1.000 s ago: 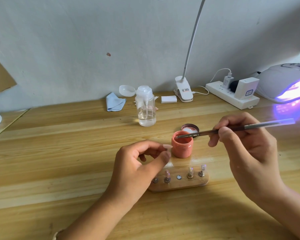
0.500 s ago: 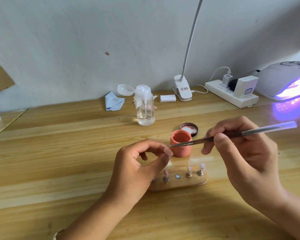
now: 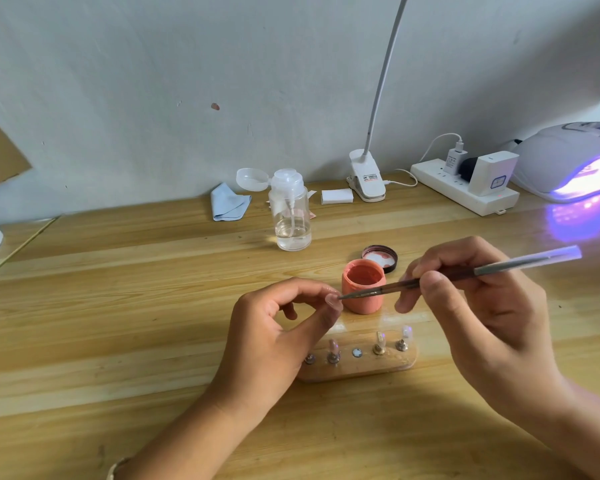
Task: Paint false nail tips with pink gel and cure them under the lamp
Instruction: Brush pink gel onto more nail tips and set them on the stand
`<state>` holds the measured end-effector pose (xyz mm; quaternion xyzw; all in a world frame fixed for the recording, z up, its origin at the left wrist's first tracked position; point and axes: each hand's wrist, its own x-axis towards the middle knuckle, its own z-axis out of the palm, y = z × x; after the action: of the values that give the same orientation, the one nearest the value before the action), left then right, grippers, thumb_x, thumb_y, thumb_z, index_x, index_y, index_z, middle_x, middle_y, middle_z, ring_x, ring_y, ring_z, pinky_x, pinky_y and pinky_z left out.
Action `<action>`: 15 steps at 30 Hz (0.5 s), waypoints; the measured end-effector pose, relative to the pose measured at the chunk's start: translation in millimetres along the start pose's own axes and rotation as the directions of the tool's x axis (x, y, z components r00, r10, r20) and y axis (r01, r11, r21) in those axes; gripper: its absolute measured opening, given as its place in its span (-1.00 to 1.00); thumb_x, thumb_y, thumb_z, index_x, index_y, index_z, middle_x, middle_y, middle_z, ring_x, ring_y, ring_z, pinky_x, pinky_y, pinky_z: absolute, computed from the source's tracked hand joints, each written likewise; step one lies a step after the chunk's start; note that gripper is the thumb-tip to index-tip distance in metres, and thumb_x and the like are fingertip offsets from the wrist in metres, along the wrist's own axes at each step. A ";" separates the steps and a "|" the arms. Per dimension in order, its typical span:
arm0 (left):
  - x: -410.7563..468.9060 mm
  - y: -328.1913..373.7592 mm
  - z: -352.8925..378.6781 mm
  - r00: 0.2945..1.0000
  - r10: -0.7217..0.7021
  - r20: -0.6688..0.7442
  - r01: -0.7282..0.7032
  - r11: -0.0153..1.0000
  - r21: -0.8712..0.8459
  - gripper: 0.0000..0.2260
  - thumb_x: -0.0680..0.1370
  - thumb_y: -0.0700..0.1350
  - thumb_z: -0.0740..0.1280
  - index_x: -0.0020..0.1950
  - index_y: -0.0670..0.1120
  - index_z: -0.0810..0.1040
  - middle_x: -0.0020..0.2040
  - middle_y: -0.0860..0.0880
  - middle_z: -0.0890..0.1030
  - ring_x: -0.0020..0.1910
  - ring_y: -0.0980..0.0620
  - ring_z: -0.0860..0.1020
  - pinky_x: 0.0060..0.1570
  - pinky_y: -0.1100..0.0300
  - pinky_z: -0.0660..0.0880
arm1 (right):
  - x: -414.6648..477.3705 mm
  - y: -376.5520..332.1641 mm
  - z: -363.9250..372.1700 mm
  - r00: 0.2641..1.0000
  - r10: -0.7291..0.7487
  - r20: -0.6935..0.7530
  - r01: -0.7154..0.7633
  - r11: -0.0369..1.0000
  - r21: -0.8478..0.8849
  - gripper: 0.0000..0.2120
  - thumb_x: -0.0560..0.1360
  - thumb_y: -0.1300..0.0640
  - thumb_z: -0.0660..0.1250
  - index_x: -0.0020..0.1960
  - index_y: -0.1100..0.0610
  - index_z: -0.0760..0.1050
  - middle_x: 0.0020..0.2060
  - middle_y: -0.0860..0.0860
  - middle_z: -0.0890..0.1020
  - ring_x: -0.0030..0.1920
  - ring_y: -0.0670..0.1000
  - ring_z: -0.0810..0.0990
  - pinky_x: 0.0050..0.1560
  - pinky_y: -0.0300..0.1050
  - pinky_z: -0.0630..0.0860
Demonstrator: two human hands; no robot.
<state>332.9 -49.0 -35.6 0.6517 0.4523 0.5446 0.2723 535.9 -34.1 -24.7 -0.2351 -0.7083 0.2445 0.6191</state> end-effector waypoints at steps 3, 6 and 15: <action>0.0 -1.3 0.0 1.000 0.015 0.006 -0.015 1.000 0.017 -0.97 0.48 -0.09 0.49 -0.12 0.04 0.72 -0.16 0.14 0.71 -0.16 0.18 0.62 -0.22 0.10 0.50 | -0.9 -0.1 -2.3 1.000 0.015 -0.017 -0.015 1.000 0.016 -0.87 0.63 0.06 0.27 -0.07 0.05 0.49 -0.21 -0.12 0.65 -0.26 -0.01 0.67 -0.13 -0.14 0.55; 0.4 -1.8 0.0 1.000 0.018 0.002 -0.018 1.000 0.016 -0.98 0.49 -0.07 0.48 -0.12 0.03 0.72 -0.15 0.13 0.72 -0.14 0.13 0.64 -0.21 0.19 0.47 | -1.4 0.5 -3.5 0.999 0.025 -0.045 -0.024 1.000 0.020 -0.89 0.57 0.16 0.24 -0.11 0.02 0.50 -0.26 -0.06 0.64 -0.30 0.02 0.63 -0.18 -0.08 0.55; -0.6 0.6 -0.3 1.000 -0.020 -0.003 0.020 1.000 -0.003 -0.93 0.48 -0.10 0.49 -0.09 0.06 0.71 -0.17 0.16 0.70 -0.21 0.27 0.56 -0.33 -0.11 0.52 | 0.4 -0.1 0.0 1.000 0.021 0.007 -0.021 1.000 0.022 -0.80 0.66 0.00 0.25 -0.03 0.12 0.49 -0.19 -0.16 0.66 -0.20 -0.03 0.69 -0.05 -0.21 0.54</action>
<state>332.7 -49.8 -35.3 0.6460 0.4581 0.5435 0.2781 535.8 -34.0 -24.3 -0.2348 -0.7052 0.2597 0.6166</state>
